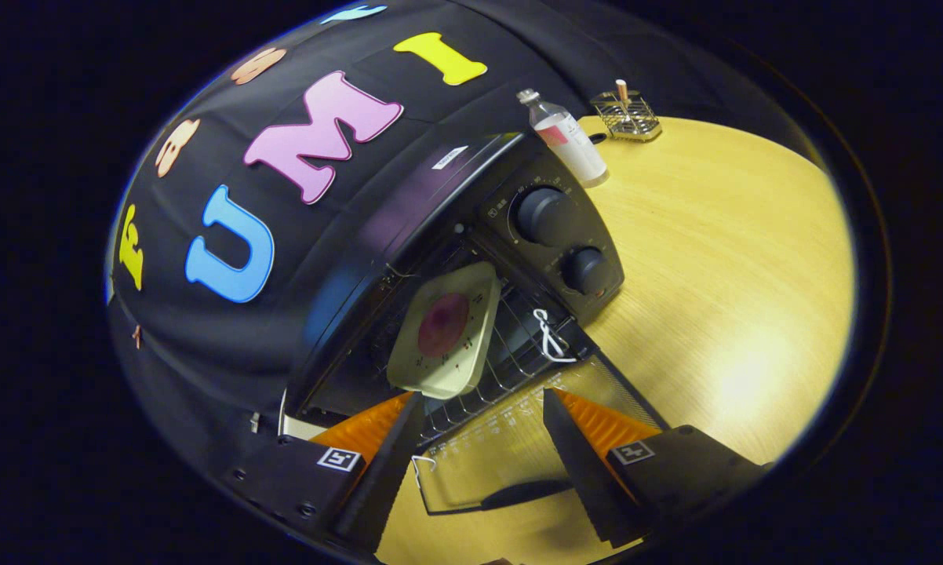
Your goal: Open the toaster oven, put the food inside, and close the toaster oven door.
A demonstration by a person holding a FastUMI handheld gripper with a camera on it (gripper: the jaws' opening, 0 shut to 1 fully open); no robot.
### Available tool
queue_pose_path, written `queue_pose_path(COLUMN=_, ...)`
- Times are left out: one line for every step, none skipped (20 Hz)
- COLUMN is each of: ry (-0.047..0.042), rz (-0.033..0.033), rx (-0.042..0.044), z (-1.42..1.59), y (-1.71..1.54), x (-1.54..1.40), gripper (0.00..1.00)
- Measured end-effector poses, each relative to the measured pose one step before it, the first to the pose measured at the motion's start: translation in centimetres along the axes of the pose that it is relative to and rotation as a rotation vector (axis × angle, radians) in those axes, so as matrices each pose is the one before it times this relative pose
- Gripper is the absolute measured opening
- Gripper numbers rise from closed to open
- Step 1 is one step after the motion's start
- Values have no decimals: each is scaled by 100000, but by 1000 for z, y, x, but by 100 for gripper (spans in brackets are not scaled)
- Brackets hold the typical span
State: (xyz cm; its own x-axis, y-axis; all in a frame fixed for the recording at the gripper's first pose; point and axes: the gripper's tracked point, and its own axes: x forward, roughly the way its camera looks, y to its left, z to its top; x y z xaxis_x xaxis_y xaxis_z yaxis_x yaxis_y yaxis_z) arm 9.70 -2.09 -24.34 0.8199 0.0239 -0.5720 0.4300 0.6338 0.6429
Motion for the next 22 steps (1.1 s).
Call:
queue_pose_path(ry=1628, rz=420, rx=-5327, z=-601, y=-286, x=-974, gripper=99)
queue_pose_path(ry=2091, rz=524, rx=-6365, z=-852, y=-304, x=-898, gripper=99)
queue_pose_path(ry=2153, rz=-536, rx=-6869, z=-765, y=-585, x=-831, gripper=99)
queue_pose_path(ry=2068, rz=-650, rx=-6820, z=-942, y=-540, x=-701, gripper=99)
queue_pose_path(ry=1877, rz=-322, rx=-6451, z=-861, y=-464, x=-502, gripper=99)
queue_pose_path(ry=1657, rz=-364, rx=-6205, z=-883, y=-195, x=-443, gripper=99)
queue_pose_path(ry=1465, rz=-824, rx=-5722, z=-832, y=-272, x=-375, gripper=99)
queue_pose_path(ry=1431, rz=-673, rx=-5357, z=-872, y=-93, x=-303, gripper=99)
queue_pose_path(ry=1442, rz=-772, rx=-5042, z=-798, y=-63, x=-116, gripper=99)
queue_pose_path(ry=1265, rz=-557, rx=-4905, z=-736, y=100, x=65, gripper=99)
queue_pose_path(ry=1598, rz=-1008, rx=-4516, z=-723, y=17, x=188, gripper=99)
queue_pose_path(ry=1905, rz=-619, rx=-3823, z=-902, y=255, x=253, gripper=99)
queue_pose_path(ry=1806, rz=-225, rx=-2850, z=-678, y=260, x=317, gripper=99)
queue_pose_path(ry=1670, rz=-434, rx=-2512, z=-617, y=323, x=406, gripper=100)
queue_pose_path(ry=1435, rz=-329, rx=-2644, z=-731, y=133, x=117, gripper=99)
queue_pose_path(ry=1799, rz=-651, rx=-2401, z=-262, y=394, x=739, gripper=100)
queue_pose_path(ry=1571, rz=-734, rx=-1757, z=-420, y=252, x=470, gripper=100)
queue_pose_path(ry=1486, rz=-959, rx=-1224, z=-370, y=195, x=458, gripper=100)
queue_pose_path(ry=1083, rz=-675, rx=-618, z=-268, y=214, x=438, gripper=100)
queue_pose_path(ry=759, rz=-629, rx=-266, z=-158, y=210, x=542, gripper=100)
queue_pose_path(ry=544, rz=-785, rx=-216, z=-52, y=129, x=478, gripper=100)
queue_pose_path(ry=116, rz=-869, rx=-51, z=61, y=70, x=416, gripper=100)
